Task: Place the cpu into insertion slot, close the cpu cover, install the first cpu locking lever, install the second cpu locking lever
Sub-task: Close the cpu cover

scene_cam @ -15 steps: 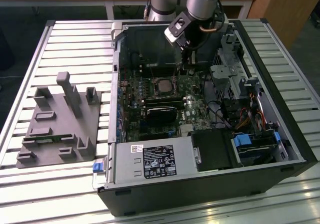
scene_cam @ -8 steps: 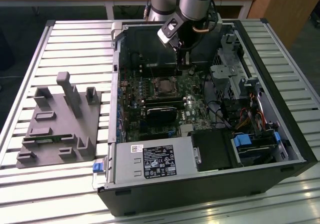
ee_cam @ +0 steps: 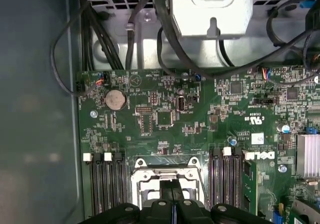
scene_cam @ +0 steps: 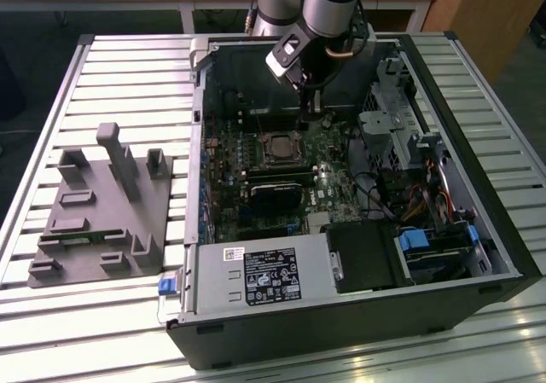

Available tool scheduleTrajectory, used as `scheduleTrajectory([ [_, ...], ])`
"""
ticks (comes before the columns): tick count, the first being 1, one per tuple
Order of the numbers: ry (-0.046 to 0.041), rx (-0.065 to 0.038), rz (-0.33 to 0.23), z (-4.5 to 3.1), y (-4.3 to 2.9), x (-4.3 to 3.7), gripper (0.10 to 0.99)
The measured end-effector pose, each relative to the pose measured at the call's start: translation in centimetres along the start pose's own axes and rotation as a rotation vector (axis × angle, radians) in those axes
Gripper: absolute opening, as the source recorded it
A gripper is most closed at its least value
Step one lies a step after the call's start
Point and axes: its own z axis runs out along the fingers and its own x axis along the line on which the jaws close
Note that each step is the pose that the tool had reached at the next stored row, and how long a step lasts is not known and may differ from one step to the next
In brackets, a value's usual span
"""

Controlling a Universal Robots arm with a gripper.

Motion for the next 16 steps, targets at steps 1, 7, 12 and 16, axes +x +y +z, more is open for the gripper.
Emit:
scheduleTrajectory([
  [1, 0.0, -0.003, -0.001, 0.1, -0.12, -0.03, 0.106],
  [7, 0.0012, -0.018, -0.008, 0.69, -0.91, -0.19, 0.106],
  [12, 0.0046, -0.028, -0.011, 1.18, -1.75, -0.4, 0.106],
  [16, 0.0078, -0.033, -0.015, 1.44, -2.35, -0.55, 0.106],
])
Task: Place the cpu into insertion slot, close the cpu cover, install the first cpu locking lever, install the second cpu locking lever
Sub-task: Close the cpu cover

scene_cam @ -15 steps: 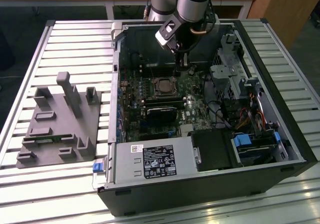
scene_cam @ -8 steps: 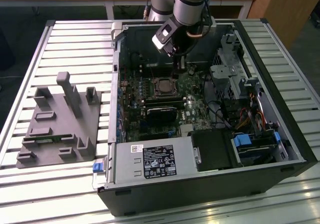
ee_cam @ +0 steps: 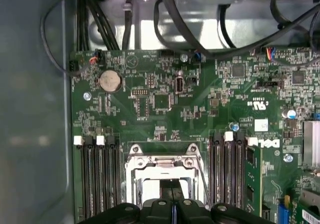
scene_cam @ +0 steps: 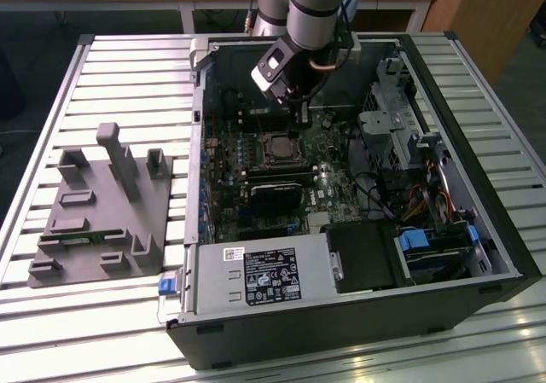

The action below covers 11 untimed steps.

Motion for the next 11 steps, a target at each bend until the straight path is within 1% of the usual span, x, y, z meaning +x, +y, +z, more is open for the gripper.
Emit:
scheduleTrajectory([
  [2, 0.0047, -0.005, -0.004, 0.1, -0.16, -0.02, 0.106],
  [7, 0.0173, -0.028, -0.011, 0.34, -0.5, -0.06, 0.106],
  [9, 0.0203, -0.035, -0.013, 0.43, -0.77, -0.07, 0.106],
  [11, 0.0208, -0.041, -0.014, 0.49, -1.21, -0.1, 0.106],
])
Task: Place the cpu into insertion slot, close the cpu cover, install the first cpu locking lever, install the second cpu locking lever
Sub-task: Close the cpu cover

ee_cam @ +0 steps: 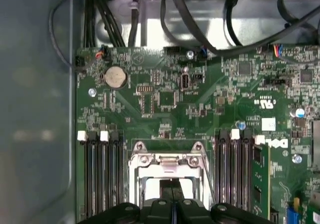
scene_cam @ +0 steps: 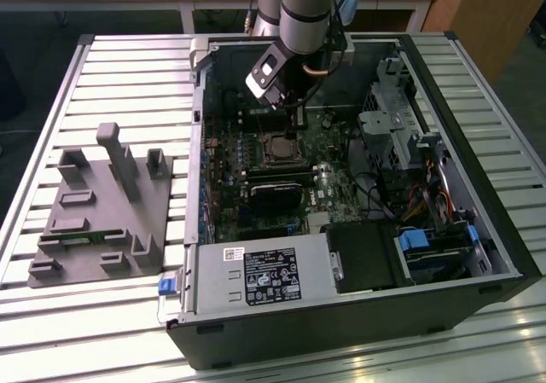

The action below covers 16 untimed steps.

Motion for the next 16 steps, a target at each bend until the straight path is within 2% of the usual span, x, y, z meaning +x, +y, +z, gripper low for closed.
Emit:
scheduleTrajectory([
  [8, 0.0006, -0.018, -0.004, 0.14, -1.68, -0.04, 0.106],
  [16, 0.0008, -0.019, -0.011, 0.14, -1.74, -0.04, 0.106],
])
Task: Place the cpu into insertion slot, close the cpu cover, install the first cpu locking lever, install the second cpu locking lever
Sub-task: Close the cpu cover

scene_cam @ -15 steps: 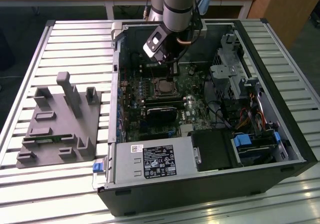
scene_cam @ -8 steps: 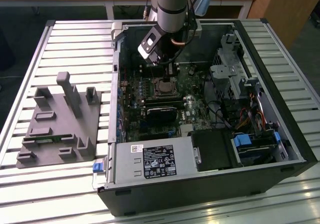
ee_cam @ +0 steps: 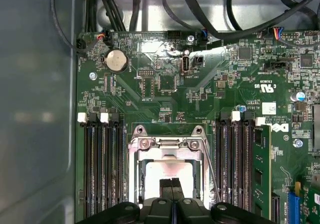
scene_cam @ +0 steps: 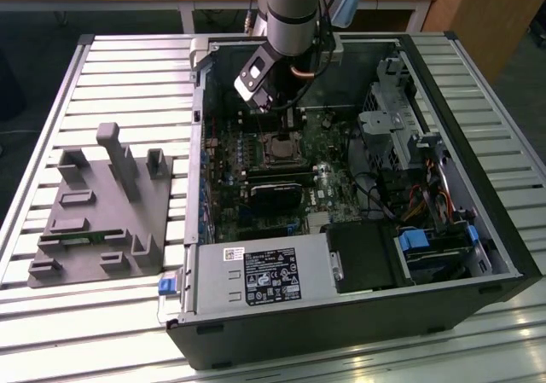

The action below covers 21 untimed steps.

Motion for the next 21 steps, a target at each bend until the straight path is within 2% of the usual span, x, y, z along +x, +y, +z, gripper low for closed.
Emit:
scheduleTrajectory([
  [8, 0.0037, 0.007, -0.142, 0.02, 0.0, 0.0, 0.106],
  [21, 0.0053, 0.017, -0.378, 0.03, 0.0, 0.0, 0.106],
])
